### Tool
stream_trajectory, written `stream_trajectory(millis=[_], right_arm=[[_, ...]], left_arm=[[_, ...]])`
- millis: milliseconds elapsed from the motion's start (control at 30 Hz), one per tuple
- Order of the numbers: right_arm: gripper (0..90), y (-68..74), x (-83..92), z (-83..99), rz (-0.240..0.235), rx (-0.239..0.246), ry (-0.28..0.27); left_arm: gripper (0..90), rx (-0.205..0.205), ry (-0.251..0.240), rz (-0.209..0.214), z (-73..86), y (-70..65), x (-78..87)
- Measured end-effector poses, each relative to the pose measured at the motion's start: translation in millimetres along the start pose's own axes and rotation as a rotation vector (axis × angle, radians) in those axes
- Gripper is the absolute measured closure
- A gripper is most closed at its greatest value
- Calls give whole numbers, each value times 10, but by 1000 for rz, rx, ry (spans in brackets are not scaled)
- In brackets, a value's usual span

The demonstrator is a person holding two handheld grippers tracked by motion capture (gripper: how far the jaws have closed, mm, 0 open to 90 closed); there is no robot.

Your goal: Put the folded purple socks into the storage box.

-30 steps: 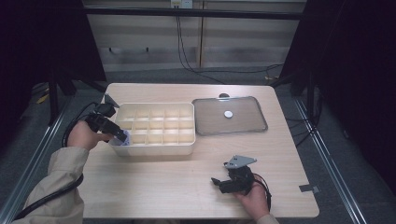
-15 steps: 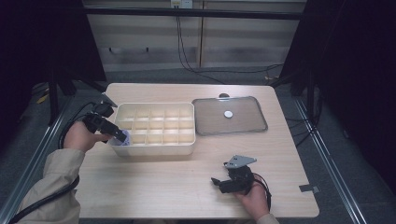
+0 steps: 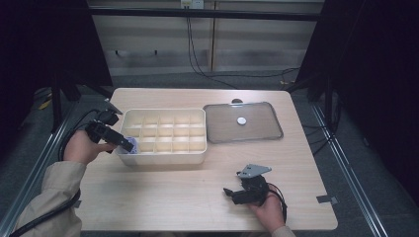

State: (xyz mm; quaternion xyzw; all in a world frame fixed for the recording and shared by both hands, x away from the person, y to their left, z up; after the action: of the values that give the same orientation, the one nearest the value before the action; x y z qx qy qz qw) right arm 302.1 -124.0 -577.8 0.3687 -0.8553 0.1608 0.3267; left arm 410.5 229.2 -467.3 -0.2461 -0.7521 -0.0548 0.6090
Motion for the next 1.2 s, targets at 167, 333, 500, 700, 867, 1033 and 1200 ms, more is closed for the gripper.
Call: stream_trajectory(millis=[167, 333, 500, 700, 867, 1033, 1200], right_arm=[[224, -1, -1, 0, 0, 0, 0], [223, 0, -1, 0, 0, 1, 0], [223, 1, 1, 2, 0, -2, 2], [223, 2, 1, 2, 0, -2, 2], [223, 2, 1, 2, 0, -2, 2], [223, 1, 1, 2, 1, -1, 2], [223, 0, -1, -1, 0, 1, 0]], left_arm=[[281, -14, 2, 2, 29, -20, 12], [281, -10, -3, 9, 67, -7, 27], [281, -11, -7, 12, 107, -6, 54], [283, -21, -16, 12, 150, -18, 76], [283, -28, -13, 25, 191, -41, 73], [282, -20, -14, 30, 254, -32, 50], [281, -18, -22, 32, 285, -28, 53]])
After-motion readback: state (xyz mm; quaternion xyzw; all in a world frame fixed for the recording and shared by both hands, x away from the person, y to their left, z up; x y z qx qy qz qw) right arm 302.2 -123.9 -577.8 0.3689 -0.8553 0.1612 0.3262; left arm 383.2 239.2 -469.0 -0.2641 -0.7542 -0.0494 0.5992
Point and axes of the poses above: each handheld gripper's, and its own axes: x roughly backward along the jaws, z roughly out of its underside, y roughly to its left, the point moved 10 cm from there along -x, roughly forward along the jaws, and after that the axes turned 5 degrees about x, right-handed, at the moved point
